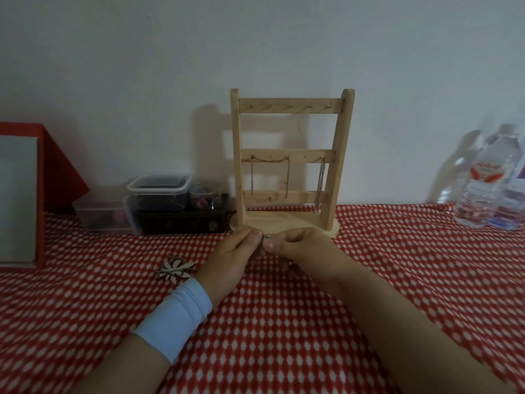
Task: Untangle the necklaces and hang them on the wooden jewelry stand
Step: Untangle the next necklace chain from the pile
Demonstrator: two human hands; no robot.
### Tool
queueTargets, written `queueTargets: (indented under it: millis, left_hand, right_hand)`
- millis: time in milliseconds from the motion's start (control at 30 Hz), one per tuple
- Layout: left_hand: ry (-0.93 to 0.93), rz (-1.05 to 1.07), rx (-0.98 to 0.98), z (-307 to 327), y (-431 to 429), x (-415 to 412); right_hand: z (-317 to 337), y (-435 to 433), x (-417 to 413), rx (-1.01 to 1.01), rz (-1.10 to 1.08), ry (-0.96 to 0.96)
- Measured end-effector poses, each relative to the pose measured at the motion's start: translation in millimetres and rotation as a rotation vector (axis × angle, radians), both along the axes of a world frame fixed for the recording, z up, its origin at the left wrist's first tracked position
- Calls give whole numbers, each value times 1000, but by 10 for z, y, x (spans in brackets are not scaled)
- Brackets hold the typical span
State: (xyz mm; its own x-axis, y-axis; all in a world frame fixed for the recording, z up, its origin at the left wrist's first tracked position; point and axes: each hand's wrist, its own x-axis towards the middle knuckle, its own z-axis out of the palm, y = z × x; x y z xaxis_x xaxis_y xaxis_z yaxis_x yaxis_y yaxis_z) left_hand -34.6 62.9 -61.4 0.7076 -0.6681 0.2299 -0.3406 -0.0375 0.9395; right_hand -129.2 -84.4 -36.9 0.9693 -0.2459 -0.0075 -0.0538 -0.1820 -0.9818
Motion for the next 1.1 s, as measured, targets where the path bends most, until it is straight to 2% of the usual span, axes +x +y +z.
queueTargets:
  millis: [167, 300, 433, 533, 600, 700, 800, 867, 900, 1033, 1100]
  left_hand:
    - [24, 53, -1, 11, 41, 1]
    - [106, 137, -36, -28, 27, 25]
    - [201, 186, -67, 6, 27, 40]
    - [357, 177, -119, 31, 44, 56]
    - [388, 159, -112, 46, 54, 48]
    - [280, 139, -35, 49, 75, 48]
    - [61, 190, 81, 28, 106, 111]
    - [-111, 234, 152, 18, 149, 197]
    - [-183, 252, 194, 25, 181, 242]
    - [-460, 186, 552, 93, 350, 382]
    - [-488, 126, 647, 141, 402, 407]
  right_hand:
    - [26, -33, -6, 47, 15, -5]
    - [42, -46, 47, 284, 84, 35]
    - [26, -125, 47, 279, -6, -48]
    - [21, -167, 40, 423, -90, -130]
    - [27, -199, 38, 515, -140, -138]
    - [80, -209, 2, 654, -114, -145]
    - [98, -284, -4, 780, -98, -124]
    - [105, -360, -26, 668, -74, -107]
    - [99, -408, -39, 530, -98, -105]
    - [38, -500, -42, -348, -411, -82]
    - [23, -517, -28, -507, -512, -52]
